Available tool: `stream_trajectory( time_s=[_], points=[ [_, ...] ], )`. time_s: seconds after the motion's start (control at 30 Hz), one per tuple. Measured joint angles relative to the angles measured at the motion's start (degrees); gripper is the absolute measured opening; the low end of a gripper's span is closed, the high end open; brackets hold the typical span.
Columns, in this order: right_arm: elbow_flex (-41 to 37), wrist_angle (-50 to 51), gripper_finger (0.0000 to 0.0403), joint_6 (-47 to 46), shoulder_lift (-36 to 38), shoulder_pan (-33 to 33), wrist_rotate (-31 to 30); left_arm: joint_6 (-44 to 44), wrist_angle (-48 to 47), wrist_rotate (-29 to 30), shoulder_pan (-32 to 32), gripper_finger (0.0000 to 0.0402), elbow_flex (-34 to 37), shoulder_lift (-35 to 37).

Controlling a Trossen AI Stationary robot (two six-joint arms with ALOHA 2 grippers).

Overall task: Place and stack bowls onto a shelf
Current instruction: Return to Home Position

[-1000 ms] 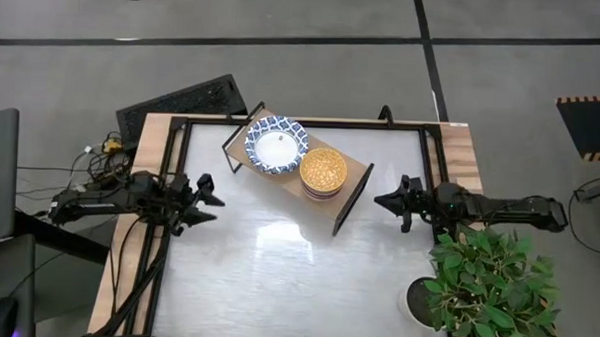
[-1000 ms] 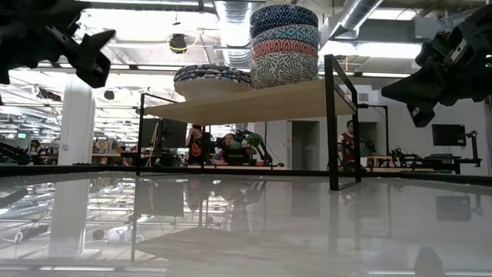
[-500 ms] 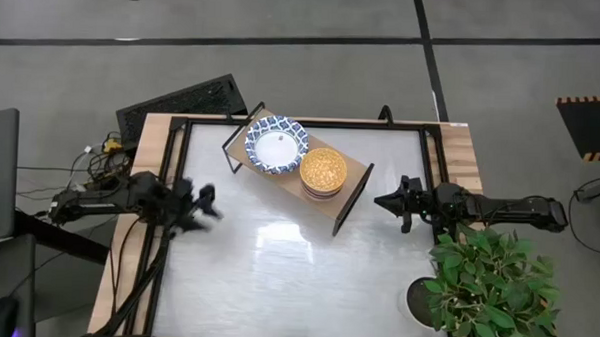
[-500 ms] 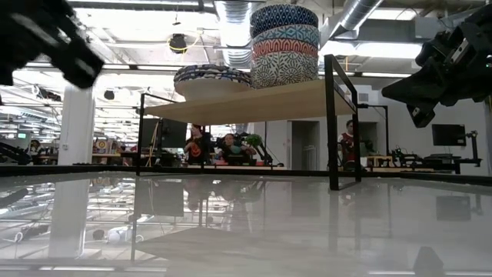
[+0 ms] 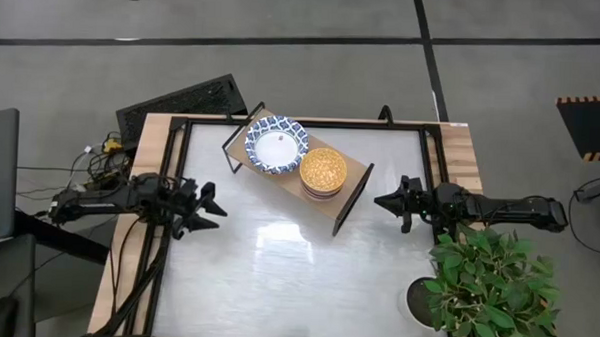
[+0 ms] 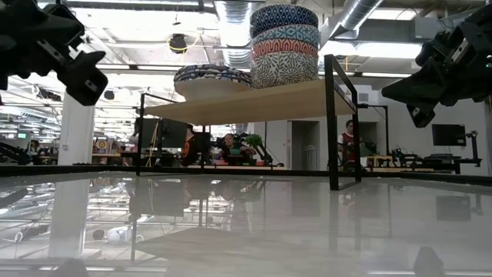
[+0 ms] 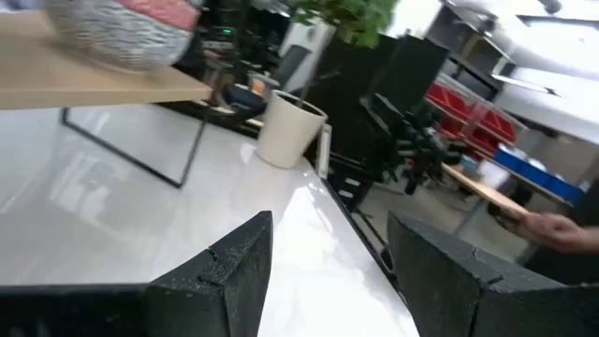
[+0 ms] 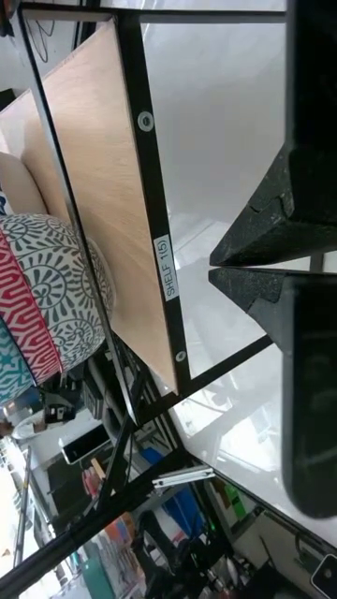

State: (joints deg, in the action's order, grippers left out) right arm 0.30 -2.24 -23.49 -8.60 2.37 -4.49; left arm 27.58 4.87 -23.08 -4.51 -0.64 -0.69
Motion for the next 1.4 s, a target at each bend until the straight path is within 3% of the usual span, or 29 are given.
stream_trajectory(
  time_s=[0.27, 1.4],
  points=[
    [0.0, 0.04, 0.0043, 0.0, 0.0, 0.0, -0.02, 0.56, -0.88, 4.53, -0.02, 0.0197, 0.0, -0.02],
    [-0.04, 0.07, 0.0043, -0.01, 0.0, 0.0, -0.02, 0.67, -0.92, 4.67, -0.02, 0.0197, 0.0, -0.02]
  ],
)
